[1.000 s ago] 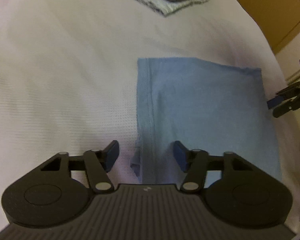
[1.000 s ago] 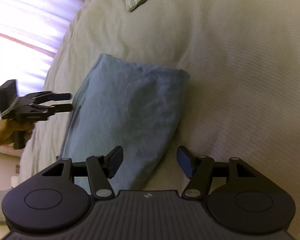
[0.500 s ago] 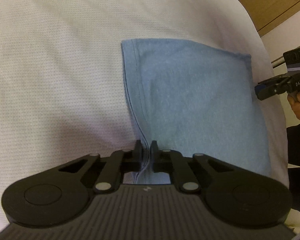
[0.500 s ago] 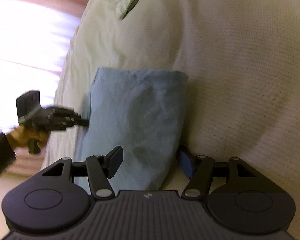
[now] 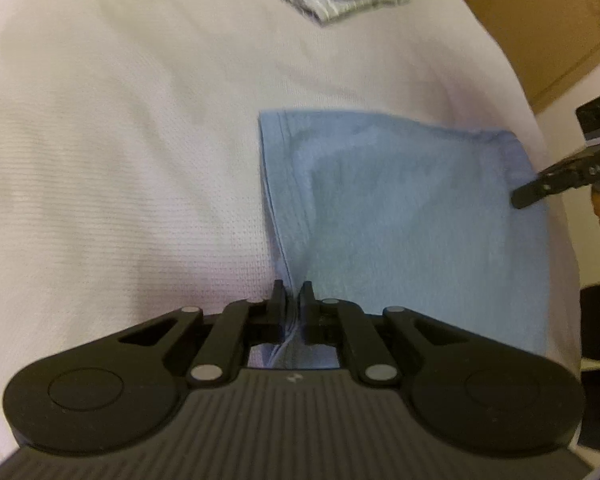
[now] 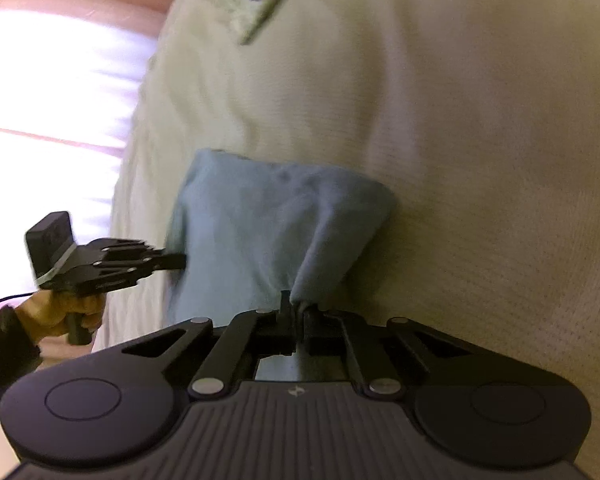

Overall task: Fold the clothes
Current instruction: 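Lift the folded shirt with both grippers and fold it in half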

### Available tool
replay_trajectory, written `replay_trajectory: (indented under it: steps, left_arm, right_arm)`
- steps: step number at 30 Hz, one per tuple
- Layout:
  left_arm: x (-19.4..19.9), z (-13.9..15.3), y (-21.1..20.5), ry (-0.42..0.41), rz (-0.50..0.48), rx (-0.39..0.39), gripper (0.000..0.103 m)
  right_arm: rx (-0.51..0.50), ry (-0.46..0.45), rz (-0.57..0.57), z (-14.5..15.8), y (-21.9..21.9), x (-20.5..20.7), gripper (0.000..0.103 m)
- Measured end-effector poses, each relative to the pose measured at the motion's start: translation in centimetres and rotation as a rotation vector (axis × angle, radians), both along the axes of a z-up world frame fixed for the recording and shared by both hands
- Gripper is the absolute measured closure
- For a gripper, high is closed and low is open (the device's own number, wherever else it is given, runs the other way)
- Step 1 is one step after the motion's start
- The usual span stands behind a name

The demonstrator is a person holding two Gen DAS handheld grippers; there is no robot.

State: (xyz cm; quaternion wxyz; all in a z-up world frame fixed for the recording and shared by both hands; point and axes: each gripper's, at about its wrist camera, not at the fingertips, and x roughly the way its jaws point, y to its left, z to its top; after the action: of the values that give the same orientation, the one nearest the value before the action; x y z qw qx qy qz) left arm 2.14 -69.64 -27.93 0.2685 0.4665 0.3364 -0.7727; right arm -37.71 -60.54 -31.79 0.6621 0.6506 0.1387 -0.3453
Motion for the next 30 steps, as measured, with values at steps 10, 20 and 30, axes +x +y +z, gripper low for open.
replay_trajectory:
  steps: [10,20,30]
  left_arm:
    - [2.7,11.5,4.0,0.068,0.214,-0.224,0.1]
    - [1.4,27.8,15.9,0.208,0.32,-0.598,0.1]
    - [0.4,22.8,39.6,0.236,0.439,-0.64,0.1]
  right_arm:
    - [-0.304,-0.038,0.225,12.5,-4.5,1.2,0.101]
    - [-0.745,-0.028,0.317,29.2,-2.6,-0.1,0.101]
    - [-0.986,0.052,0.482,33.5,18.3,0.0,0.101]
